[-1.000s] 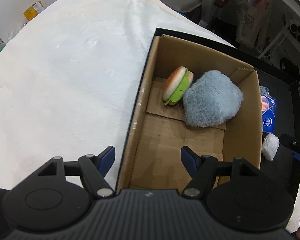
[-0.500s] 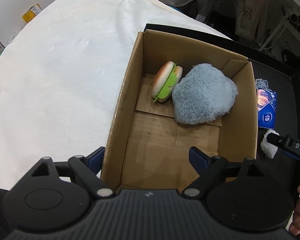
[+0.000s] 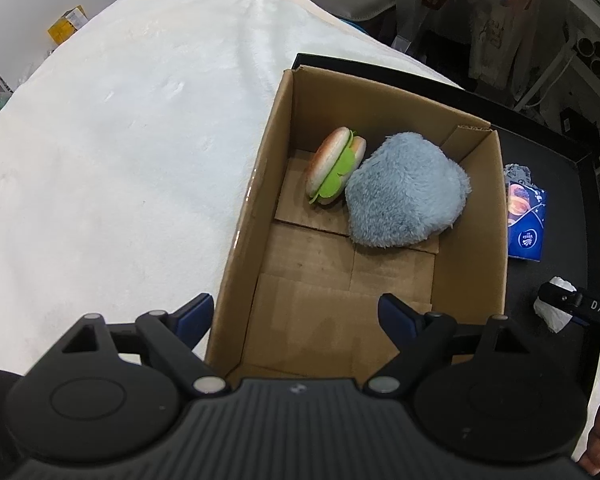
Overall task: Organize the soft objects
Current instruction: 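Move the right tool to the white wrapped item and grasp it, then carry the white wrapped item with the right tool into the box and release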
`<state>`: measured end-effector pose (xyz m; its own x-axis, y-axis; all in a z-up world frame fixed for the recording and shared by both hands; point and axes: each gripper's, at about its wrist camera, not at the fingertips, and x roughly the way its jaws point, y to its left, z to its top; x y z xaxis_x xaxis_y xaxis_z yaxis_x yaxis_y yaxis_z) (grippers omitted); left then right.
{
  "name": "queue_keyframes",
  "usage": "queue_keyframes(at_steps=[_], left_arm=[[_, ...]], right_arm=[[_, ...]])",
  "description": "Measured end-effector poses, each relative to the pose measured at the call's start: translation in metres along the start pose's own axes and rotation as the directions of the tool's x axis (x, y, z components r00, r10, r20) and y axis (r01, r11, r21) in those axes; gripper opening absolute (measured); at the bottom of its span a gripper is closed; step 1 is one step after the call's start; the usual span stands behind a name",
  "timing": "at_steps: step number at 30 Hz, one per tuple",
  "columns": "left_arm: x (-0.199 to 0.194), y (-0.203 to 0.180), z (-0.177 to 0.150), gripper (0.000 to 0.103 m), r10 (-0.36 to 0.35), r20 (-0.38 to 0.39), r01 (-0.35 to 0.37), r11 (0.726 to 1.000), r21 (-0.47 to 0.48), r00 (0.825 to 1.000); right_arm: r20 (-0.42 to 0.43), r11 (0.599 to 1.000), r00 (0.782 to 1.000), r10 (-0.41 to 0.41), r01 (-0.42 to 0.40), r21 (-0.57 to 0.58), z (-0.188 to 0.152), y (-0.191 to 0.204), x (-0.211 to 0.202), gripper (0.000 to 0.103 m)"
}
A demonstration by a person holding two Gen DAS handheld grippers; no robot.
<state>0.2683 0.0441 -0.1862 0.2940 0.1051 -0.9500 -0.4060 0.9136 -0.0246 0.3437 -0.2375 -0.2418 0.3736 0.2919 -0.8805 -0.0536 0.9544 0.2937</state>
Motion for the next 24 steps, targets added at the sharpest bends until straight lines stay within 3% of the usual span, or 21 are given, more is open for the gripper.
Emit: queue_keyframes(at_steps=[11, 24], left_arm=[[-0.014, 0.016, 0.001, 0.088, -0.052, 0.037, 0.053, 0.998, -0.028, 0.998], [-0.019, 0.038, -0.003, 0.085, -0.122, 0.070, 0.126, 0.991, -0.046, 0.990]], right_arm=[[0.038, 1.000, 0.999, 0.020, -0.020, 0.006, 0.002, 0.013, -0.027, 0.041], [0.088, 0.998, 0.995, 0.047, -0.043, -0.044, 0.007, 0.054, -0.056, 0.041]])
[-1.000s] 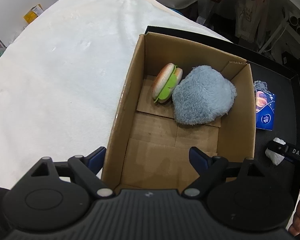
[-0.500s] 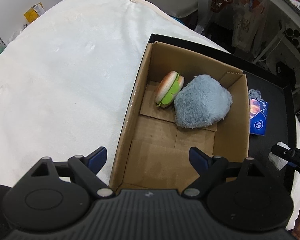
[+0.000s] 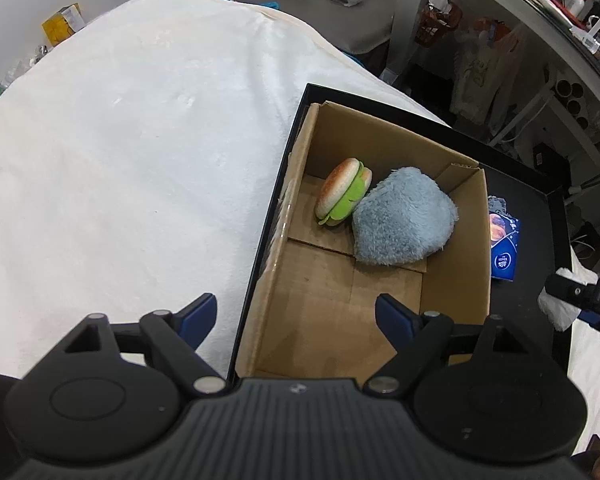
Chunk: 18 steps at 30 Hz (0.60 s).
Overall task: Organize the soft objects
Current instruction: 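Carry the white wrapped item with the right tool into the box and release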
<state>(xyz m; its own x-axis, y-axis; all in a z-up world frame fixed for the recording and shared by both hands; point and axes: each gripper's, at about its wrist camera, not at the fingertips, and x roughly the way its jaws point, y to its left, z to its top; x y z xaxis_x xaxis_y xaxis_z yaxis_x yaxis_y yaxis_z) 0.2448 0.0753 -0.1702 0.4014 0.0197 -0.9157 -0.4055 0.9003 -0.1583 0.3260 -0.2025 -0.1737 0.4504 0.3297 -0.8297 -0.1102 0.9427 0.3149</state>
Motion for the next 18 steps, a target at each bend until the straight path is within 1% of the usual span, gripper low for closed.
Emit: queue_keyframes(at_steps=[5, 8, 18], left_arm=[[-0.001, 0.007, -0.001, 0.085, -0.038, 0.006, 0.038, 0.999, -0.013, 0.999], [0.000, 0.010, -0.001, 0.081, -0.058, 0.007, 0.059, 0.998, -0.023, 0.998], [0.005, 0.025, -0.004, 0.063, -0.113, 0.002, 0.113, 0.992, -0.057, 0.994]], right_arm=[[0.012, 1.000, 1.000, 0.002, -0.002, -0.021, 0.003, 0.015, -0.006, 0.041], [0.013, 0.999, 1.000, 0.004, -0.004, -0.035, 0.003, 0.024, -0.008, 0.041], [0.017, 0.996, 1.000, 0.010, -0.008, -0.090, 0.003, 0.059, -0.016, 0.041]])
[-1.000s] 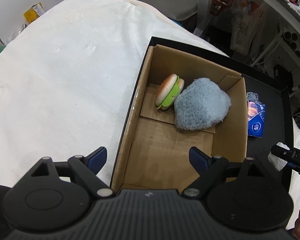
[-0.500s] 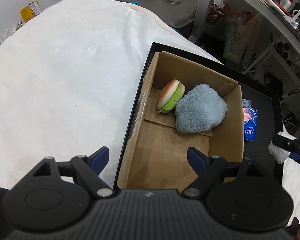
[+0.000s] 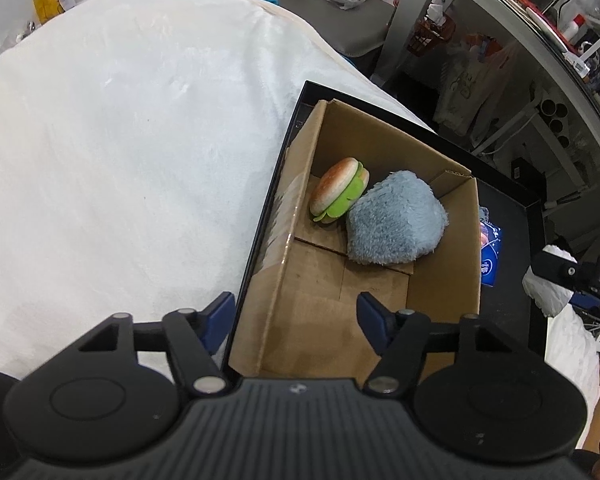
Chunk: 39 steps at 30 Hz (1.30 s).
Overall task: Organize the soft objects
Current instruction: 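Carry the white wrapped item with the right tool into the box and release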
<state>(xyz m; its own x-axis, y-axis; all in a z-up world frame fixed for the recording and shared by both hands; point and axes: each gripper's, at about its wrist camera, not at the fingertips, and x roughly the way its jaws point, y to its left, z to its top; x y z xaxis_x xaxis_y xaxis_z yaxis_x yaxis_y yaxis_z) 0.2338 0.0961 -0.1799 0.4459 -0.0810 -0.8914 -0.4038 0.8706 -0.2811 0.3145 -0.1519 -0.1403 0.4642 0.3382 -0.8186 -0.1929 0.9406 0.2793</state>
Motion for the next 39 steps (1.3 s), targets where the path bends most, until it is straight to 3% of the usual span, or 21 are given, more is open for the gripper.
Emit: queue_keyframes(at_steps=[7, 15, 27, 39], left_arm=[[0.005, 0.011, -0.001, 0.045, -0.037, -0.017, 0.036, 0.999, -0.034, 0.999], [0.009, 0.023, -0.001, 0.032, -0.057, -0.020, 0.055, 0.996, -0.063, 0.998], [0.016, 0.042, 0.000, 0.023, -0.109, -0.036, 0.104, 0.988, -0.111, 0.993], [0.020, 0.052, 0.001, 0.022, -0.147, -0.047, 0.140, 0.983, -0.122, 0.988]], right_arm=[[-0.002, 0.999, 1.000, -0.001, 0.001, -0.033, 0.000, 0.025, 0.000, 0.041], [-0.013, 0.997, 1.000, -0.009, 0.008, -0.078, -0.003, 0.053, 0.003, 0.041], [-0.049, 0.990, 0.999, -0.023, 0.017, -0.137, -0.007, 0.094, 0.021, 0.041], [-0.086, 0.984, 0.996, -0.030, 0.014, -0.175, -0.009, 0.128, 0.044, 0.041]])
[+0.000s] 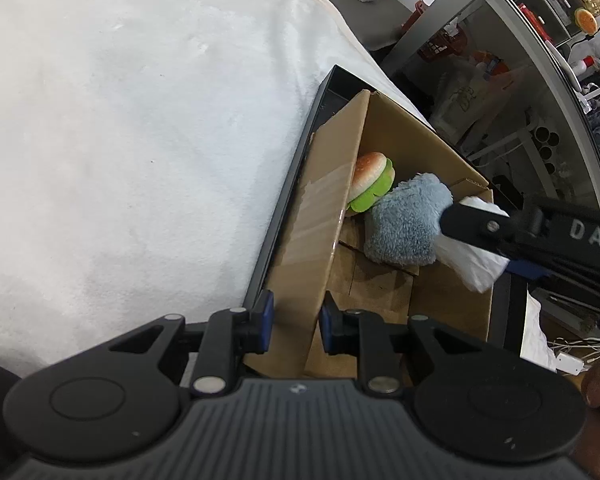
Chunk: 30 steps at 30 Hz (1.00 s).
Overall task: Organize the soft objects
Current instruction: 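Carry the white wrapped item with the right tool into the box and release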
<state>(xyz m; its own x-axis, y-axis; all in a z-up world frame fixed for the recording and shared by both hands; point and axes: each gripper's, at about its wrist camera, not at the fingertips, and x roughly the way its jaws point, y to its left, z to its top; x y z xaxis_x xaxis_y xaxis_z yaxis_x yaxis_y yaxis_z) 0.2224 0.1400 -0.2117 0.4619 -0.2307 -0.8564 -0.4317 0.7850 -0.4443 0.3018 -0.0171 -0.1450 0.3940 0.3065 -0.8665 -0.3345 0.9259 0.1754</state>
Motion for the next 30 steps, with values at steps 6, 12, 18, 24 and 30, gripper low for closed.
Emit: queue_keyframes(at_steps=[6, 12, 18, 24, 30], left_arm=[[0.001, 0.002, 0.002, 0.022, -0.010, -0.009, 0.010, 1.000, -0.003, 1.000], [0.002, 0.002, 0.003, 0.023, -0.015, -0.012, 0.015, 1.000, -0.003, 1.000], [0.001, 0.002, 0.002, 0.023, -0.006, -0.015, 0.006, 1.000, -0.003, 1.000], [0.000, -0.006, 0.002, 0.026, 0.032, -0.007, -0.032, 0.999, 0.017, 0.999], [-0.001, -0.016, 0.002, 0.033, 0.069, 0.006, -0.069, 0.997, 0.034, 0.998]], right_arm=[[-0.004, 0.999, 0.999, 0.033, -0.033, -0.013, 0.003, 0.014, 0.005, 0.046], [-0.003, 1.000, 1.000, 0.021, -0.021, -0.007, 0.003, 0.013, 0.003, 0.049], [0.008, 1.000, 1.000, 0.014, -0.015, 0.018, 0.001, -0.001, -0.006, 0.049], [0.033, 0.999, 0.999, 0.006, -0.007, 0.052, -0.001, -0.024, -0.019, 0.052], [0.056, 0.995, 0.998, -0.011, 0.006, 0.101, -0.004, -0.058, -0.030, 0.053]])
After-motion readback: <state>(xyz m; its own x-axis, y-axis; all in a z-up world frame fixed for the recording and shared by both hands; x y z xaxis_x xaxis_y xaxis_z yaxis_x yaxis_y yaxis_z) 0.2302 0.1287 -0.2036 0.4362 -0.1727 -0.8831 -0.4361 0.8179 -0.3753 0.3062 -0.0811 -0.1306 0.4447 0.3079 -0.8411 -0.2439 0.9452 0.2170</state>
